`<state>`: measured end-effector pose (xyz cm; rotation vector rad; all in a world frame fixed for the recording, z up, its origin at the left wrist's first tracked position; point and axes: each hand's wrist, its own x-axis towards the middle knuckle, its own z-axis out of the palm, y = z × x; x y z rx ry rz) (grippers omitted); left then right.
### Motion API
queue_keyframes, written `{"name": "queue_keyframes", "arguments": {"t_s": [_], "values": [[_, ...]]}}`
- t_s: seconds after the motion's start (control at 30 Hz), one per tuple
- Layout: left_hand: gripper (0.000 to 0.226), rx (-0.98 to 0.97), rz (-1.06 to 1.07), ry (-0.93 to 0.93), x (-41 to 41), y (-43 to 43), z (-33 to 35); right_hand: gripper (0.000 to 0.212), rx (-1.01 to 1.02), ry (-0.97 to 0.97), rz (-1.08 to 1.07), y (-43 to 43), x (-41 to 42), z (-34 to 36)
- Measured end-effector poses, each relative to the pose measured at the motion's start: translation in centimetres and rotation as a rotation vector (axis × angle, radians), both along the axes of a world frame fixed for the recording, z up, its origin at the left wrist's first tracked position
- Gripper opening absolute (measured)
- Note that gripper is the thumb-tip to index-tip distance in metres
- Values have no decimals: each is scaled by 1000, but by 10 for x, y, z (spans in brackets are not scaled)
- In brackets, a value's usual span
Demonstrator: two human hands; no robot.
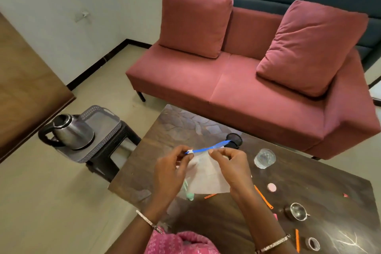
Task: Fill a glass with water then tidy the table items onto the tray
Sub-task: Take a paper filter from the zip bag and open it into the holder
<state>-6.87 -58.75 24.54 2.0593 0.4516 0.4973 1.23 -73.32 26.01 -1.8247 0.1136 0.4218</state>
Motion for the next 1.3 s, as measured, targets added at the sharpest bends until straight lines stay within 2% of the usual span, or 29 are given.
{"name": "queue_keyframes", "arguments": {"t_s": [0.1,0.23,0.33,0.4,0.73,0.87,0.93,1.07,1.1,1.17,1.23,1.3], "values": [[13,-78,80,57,-15,29,-19,3,-108,-85,87,8,4,-10],[6,-294,113,181,-26,76,-58,16,-194,-203,172,21,14,-16],[12,-529,132,279,-26,109,-94,22,-253,-243,212,33,23,-22],[16,-578,129,355,-20,132,-119,24,-267,-227,205,42,29,-28],[14,-556,67,656,58,222,-199,27,-270,-138,132,85,46,-55],[14,-572,69,736,89,243,-214,28,-191,-69,89,100,59,-60],[22,-591,76,756,101,248,-218,27,-131,-17,56,105,65,-61],[37,-288,-73,901,114,253,-216,23,57,136,-61,113,71,-60],[40,-294,-87,876,118,250,-210,22,120,177,-89,115,72,-58],[37,-462,-32,769,124,237,-193,22,213,239,-121,120,74,-54],[30,-818,14,745,127,219,-170,22,292,290,-146,123,75,-49],[49,-1234,-83,830,125,201,-144,23,369,328,-157,124,75,-45]]}}
